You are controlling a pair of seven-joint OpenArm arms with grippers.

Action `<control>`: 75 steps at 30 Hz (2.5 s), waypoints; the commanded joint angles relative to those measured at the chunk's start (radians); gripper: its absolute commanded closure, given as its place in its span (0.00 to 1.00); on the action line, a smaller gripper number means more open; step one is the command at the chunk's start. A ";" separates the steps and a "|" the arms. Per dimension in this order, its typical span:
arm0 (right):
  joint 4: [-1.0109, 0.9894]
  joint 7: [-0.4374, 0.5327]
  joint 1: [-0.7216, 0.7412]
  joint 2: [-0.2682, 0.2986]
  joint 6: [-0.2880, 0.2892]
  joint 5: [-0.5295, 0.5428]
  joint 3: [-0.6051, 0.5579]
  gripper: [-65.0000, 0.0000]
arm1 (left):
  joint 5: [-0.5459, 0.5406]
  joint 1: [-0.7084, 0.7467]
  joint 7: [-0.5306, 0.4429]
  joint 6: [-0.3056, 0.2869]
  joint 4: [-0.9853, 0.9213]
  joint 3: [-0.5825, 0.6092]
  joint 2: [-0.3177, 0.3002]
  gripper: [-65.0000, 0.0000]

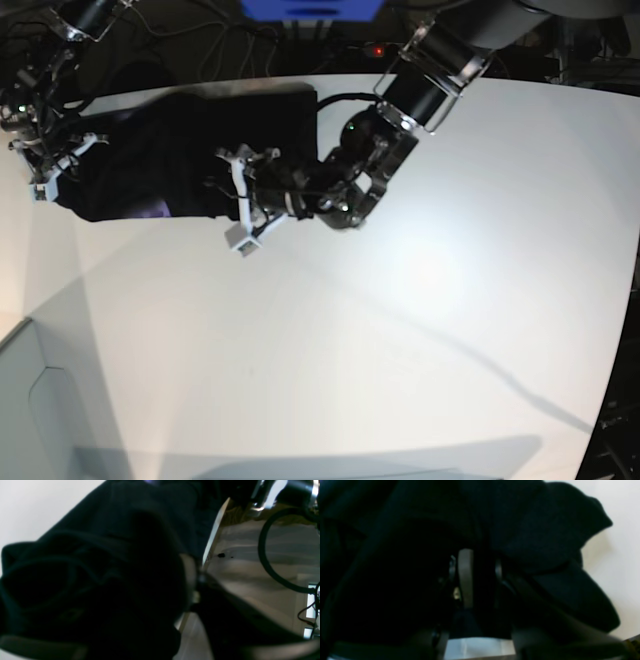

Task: Fold the T-shirt properly
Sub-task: 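Lower the held end onto the shirt with the left gripper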

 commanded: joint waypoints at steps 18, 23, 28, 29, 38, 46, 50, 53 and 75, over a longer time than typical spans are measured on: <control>-0.005 -0.051 -0.003 -0.004 -0.001 -0.016 -0.007 0.81 | -0.195 -0.045 -0.013 -0.008 0.020 -0.010 0.036 0.37; -0.005 -0.051 -0.003 -0.004 -0.001 -0.016 -0.007 0.81 | -0.222 -0.056 -0.013 -0.008 0.020 -0.010 0.037 0.37; -0.005 -0.051 -0.003 -0.004 -0.001 -0.016 -0.007 0.81 | -0.265 -0.056 -0.013 -0.008 0.006 -0.010 0.056 0.37; -0.005 -0.051 -0.002 -0.004 -0.001 -0.016 -0.007 0.81 | -0.278 -0.056 -0.013 -0.008 0.006 -0.010 0.056 0.37; -0.005 -0.051 -0.002 -0.004 -0.001 -0.016 -0.007 0.81 | -0.417 -0.057 -0.011 -0.008 0.006 -0.010 0.053 0.37; -0.005 -0.057 -0.002 -0.005 -0.001 -0.015 -0.007 0.81 | -0.450 -0.057 -0.014 -0.008 -0.025 -0.012 0.057 0.37; -0.005 -0.059 -0.002 -0.016 -0.001 -0.015 -0.007 0.81 | -0.442 -0.057 -0.016 -0.008 -0.108 -0.045 0.085 0.37; -0.005 -0.059 -0.003 -0.016 -0.001 -0.015 -0.007 0.81 | -0.445 -0.056 -0.014 -0.008 -0.165 -0.115 0.102 0.37; -0.005 -0.061 -0.003 -0.016 -0.001 -0.015 -0.007 0.81 | -0.451 -0.046 -0.013 -0.010 0.133 -0.173 0.013 0.37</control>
